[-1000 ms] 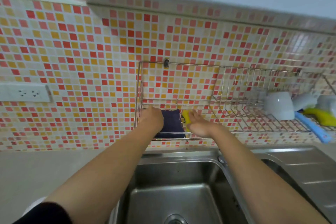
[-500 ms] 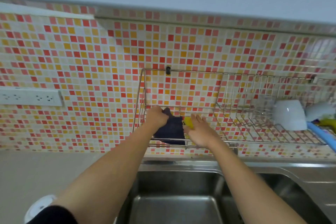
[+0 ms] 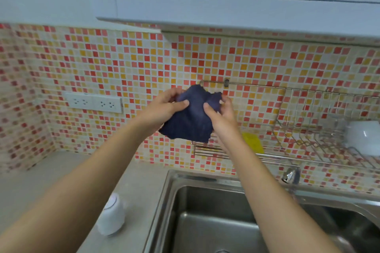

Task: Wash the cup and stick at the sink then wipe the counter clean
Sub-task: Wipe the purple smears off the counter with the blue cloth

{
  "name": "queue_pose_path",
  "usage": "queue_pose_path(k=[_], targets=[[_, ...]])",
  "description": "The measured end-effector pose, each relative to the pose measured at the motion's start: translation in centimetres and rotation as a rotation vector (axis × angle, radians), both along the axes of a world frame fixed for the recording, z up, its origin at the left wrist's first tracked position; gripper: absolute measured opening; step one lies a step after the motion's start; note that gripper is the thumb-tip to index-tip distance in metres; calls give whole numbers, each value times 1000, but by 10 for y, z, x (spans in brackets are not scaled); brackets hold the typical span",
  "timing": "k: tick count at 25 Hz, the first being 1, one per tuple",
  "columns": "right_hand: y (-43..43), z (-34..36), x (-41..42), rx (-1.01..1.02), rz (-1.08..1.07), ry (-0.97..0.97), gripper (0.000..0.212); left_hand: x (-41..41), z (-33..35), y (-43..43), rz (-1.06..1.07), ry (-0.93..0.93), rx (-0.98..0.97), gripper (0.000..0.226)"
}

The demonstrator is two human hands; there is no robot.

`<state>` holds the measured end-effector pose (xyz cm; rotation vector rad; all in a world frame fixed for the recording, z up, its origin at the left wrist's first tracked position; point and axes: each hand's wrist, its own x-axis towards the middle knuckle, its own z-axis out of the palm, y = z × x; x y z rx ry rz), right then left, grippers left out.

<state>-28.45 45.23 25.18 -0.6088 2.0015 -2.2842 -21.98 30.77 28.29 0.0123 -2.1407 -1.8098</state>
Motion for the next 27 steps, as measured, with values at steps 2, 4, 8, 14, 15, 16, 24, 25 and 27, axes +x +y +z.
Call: queue_pose_path(k=[2, 4, 8, 14, 15, 16, 24, 25, 27], targets=[[-32, -3, 31, 4, 20, 160, 44, 31, -15, -29, 52, -1, 40, 10], [-68, -16, 61, 20, 69, 282, 42, 64, -34, -64, 61, -13, 164, 12], [-151, -63, 119, 85, 190, 262, 37, 137, -80, -149, 153, 6, 487, 19], [-276, -185, 220, 316, 457, 123, 29, 257, -184, -275, 478, -264, 152, 33], [-291, -211, 240, 332, 489, 97, 28, 279, -205, -292, 480, -338, 73, 33], [-301, -234, 259, 347, 509, 75, 28, 299, -224, -303, 470, -397, 1, 33], [-351, -312, 296, 902, 264, 131, 28, 344, -340, -337, 555, -669, -765, 10], [-355, -312, 292, 964, 203, 133, 34, 341, -345, -332, 575, -700, -906, 10], [-354, -308, 287, 938, 122, 114, 40, 337, -346, -322, 421, -644, -1123, 22]])
